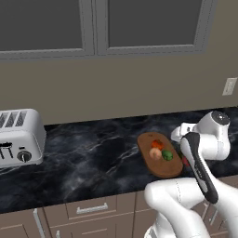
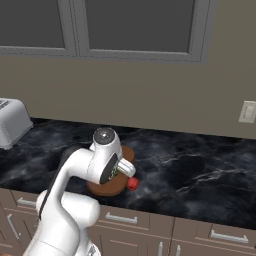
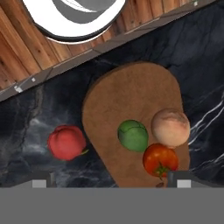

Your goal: Place the avocado, onion, tomato, and bell pepper on the cutting board.

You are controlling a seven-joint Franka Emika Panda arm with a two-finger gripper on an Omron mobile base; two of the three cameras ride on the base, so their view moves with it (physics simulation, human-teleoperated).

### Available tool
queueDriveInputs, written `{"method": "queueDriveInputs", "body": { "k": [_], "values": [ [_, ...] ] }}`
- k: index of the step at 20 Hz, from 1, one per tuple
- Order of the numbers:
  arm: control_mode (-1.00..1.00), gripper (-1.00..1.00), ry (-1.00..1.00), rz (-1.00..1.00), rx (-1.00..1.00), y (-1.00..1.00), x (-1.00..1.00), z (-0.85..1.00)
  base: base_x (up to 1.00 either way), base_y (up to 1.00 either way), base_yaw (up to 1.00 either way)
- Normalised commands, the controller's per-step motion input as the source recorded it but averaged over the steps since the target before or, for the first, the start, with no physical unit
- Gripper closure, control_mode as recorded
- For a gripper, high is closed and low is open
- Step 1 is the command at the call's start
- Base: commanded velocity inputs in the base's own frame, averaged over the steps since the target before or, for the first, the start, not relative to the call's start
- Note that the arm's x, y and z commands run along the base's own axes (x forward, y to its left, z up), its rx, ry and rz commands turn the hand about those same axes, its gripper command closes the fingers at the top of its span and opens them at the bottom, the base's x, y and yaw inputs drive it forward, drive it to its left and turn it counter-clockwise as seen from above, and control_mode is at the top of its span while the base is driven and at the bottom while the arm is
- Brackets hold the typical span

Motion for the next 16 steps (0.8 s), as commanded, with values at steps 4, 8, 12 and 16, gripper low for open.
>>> {"method": "queueDriveInputs", "body": {
  "k": [4, 8, 12, 16],
  "values": [
    [-1.00, -1.00, 0.02, 0.08, 0.00, -0.17, 0.00, 0.00, 0.00, 0.00, 0.00],
    [-1.00, -1.00, 0.11, 0.08, 0.00, -0.12, 0.00, -0.11, 0.00, 0.00, 0.00],
    [-1.00, -1.00, 0.15, 0.08, 0.00, -0.08, 0.00, -0.23, 0.00, 0.00, 0.00],
    [-1.00, -1.00, 0.12, 0.08, 0.00, -0.11, 0.00, -0.21, 0.00, 0.00, 0.00]
  ]
}}
